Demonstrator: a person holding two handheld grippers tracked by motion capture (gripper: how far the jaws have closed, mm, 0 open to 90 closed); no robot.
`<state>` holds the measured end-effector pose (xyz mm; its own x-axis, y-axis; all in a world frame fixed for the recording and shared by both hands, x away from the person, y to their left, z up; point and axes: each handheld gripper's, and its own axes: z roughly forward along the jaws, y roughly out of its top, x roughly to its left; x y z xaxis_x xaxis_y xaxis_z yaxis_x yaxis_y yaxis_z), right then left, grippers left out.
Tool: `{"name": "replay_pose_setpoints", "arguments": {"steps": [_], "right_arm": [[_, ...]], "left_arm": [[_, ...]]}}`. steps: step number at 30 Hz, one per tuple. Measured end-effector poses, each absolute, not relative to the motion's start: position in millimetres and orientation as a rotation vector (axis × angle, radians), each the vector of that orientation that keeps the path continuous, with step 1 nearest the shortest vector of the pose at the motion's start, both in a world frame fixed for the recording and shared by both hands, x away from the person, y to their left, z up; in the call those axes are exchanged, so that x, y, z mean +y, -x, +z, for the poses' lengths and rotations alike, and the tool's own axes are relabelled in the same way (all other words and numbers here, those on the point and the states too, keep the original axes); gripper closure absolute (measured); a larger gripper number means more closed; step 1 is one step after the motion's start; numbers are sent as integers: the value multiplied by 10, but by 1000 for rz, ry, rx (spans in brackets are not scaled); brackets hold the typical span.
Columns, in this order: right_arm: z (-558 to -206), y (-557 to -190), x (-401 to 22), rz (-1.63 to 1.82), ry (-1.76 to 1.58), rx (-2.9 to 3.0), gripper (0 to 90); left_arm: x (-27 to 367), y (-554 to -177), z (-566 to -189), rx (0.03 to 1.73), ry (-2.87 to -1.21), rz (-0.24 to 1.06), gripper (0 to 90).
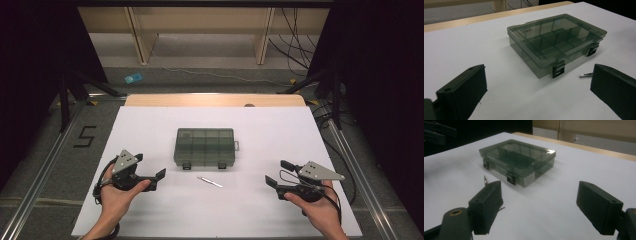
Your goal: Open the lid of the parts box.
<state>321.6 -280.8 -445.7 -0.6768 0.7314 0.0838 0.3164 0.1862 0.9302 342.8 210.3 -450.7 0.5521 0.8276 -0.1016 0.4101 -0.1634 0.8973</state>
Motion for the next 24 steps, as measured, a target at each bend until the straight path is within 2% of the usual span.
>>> {"name": "replay_pose_setpoints", "arguments": {"steps": [6,8,9,10,11,12,13,17,20,24], "right_arm": [[-4436,-3238,-2820,1475,-977,2099,233],[-4438,-3244,-2808,1484,-962,2097,261],[-4438,-3244,-2808,1484,-962,2097,261],[-4424,-3260,-2785,1511,-949,2096,328],[-4424,-3260,-2785,1511,-949,2096,328],[-4381,-3292,-2761,1506,-925,2102,405],[-4356,-3306,-2758,1483,-911,2107,446],[-4328,-3422,-2660,1461,-883,2144,691],[-4337,-3533,-2552,1382,-839,2186,883],[-4400,-3667,-2407,1327,-847,2248,900]], "left_arm": [[2080,-3430,-4496,1021,-1790,526,22],[2076,-3442,-4451,1015,-1771,530,66],[2076,-3442,-4451,1015,-1771,530,141],[2066,-3474,-4400,988,-1775,556,203],[2066,-3474,-4400,988,-1775,556,258],[2055,-3494,-4378,978,-1783,549,386],[2034,-3532,-4356,979,-1808,570,483],[1987,-3633,-4391,1016,-1881,570,774],[1966,-3789,-4512,1017,-2054,570,897],[1883,-3920,-4659,1044,-2106,505,900]]}}
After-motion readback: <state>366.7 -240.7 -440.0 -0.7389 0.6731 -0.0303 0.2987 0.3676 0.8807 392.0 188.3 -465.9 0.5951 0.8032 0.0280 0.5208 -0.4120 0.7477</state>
